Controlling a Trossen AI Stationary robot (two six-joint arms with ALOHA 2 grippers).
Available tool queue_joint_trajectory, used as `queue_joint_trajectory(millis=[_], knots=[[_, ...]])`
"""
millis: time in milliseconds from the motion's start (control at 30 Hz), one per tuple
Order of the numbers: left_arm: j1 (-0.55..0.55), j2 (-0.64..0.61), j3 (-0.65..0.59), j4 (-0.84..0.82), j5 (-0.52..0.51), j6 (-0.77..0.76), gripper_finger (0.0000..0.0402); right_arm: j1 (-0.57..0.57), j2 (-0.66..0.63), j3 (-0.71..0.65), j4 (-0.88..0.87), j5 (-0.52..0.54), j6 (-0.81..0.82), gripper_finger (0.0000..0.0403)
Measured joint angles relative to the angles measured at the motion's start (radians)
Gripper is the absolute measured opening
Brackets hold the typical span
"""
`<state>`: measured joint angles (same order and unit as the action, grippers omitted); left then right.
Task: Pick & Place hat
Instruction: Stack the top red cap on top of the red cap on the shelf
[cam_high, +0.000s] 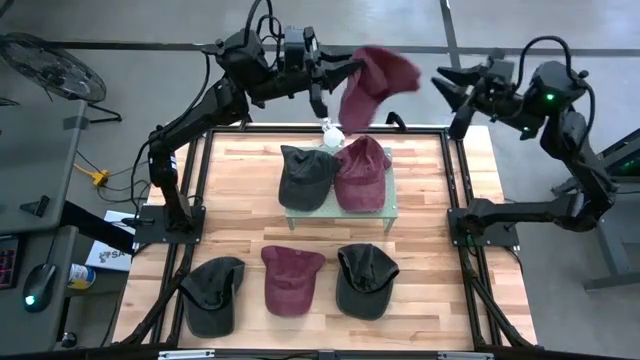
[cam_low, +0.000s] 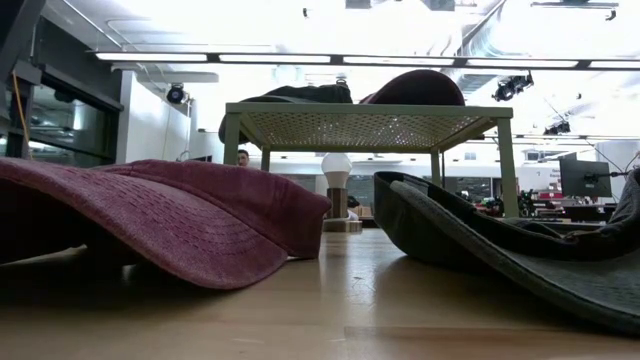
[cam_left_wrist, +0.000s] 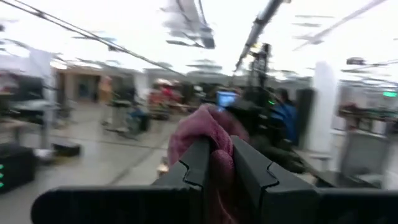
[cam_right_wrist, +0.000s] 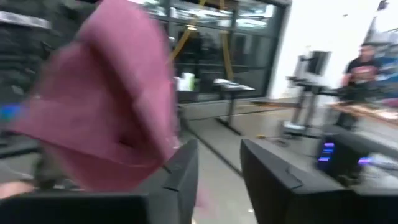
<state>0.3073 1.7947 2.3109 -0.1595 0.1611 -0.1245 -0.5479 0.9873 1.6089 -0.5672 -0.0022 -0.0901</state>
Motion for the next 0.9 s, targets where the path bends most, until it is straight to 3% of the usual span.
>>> queue_joint_trajectory(millis=[233,400,633,767,900], knots=[[0.0,0.021,-0.001,0.023,-0.205,0.015,0.0038,0.123,0.055,0.0,0.099,-0.04,0.01,0.0206],[0.0,0.038,-0.001,0.083,-0.339,0.007,0.0038,0.221,0.1,0.0,0.138,0.027,-0.068,0.0228],[0.0,0.063,-0.001,0.195,-0.464,0.008,0.0038,0.359,0.188,0.0,0.213,0.235,-0.19,0.0225],[0.0,0.08,-0.001,0.222,-0.467,0.013,0.0038,0.42,0.244,0.0,0.302,0.431,-0.255,0.0225],[0.0,0.087,-0.001,0.212,-0.468,0.015,0.0038,0.449,0.298,0.0,0.403,0.522,-0.271,0.0225]])
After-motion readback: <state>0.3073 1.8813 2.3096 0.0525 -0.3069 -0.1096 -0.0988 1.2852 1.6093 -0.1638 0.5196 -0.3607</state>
